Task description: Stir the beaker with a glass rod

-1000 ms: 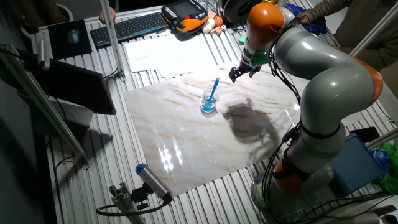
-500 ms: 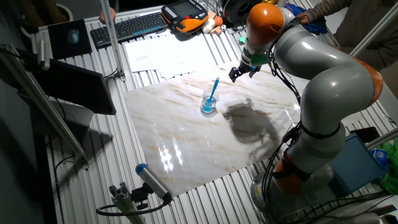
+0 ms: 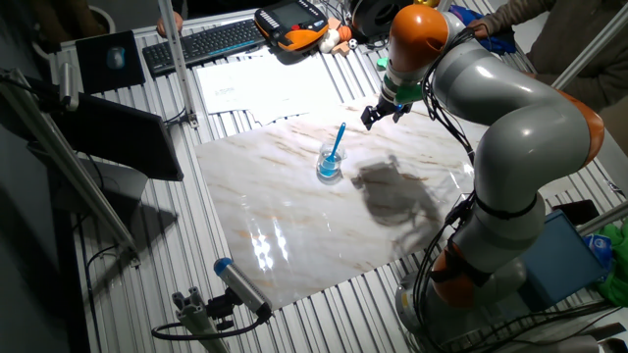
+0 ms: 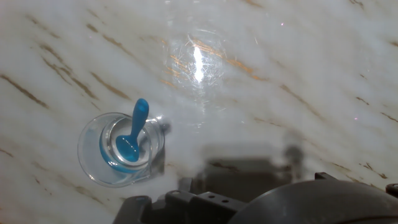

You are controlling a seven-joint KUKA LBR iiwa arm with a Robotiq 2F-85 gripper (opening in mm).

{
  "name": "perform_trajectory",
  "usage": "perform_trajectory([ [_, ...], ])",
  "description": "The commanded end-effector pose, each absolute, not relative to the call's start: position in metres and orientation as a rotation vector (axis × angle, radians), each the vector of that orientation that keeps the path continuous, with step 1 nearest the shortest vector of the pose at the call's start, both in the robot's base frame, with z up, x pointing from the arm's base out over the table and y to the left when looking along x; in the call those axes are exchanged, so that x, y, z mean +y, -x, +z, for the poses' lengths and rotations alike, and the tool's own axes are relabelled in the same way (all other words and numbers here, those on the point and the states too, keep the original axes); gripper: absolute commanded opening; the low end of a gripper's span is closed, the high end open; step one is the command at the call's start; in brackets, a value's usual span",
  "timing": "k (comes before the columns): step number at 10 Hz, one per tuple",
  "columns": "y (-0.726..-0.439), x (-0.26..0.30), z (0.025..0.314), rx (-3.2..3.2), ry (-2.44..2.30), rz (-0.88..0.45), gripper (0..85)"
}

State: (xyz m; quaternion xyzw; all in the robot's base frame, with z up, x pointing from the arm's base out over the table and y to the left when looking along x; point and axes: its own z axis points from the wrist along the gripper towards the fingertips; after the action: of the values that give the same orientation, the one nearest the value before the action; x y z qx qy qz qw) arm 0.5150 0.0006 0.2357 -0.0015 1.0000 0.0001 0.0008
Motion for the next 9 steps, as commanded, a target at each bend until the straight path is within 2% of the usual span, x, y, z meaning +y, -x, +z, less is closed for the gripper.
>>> perform_trajectory([
  [1, -0.5149, 0.0007, 0.2359, 3.386, 0.337, -0.013, 0.0],
  [9, -0.5147, 0.0005, 0.2357, 3.383, 0.358, -0.008, 0.0],
])
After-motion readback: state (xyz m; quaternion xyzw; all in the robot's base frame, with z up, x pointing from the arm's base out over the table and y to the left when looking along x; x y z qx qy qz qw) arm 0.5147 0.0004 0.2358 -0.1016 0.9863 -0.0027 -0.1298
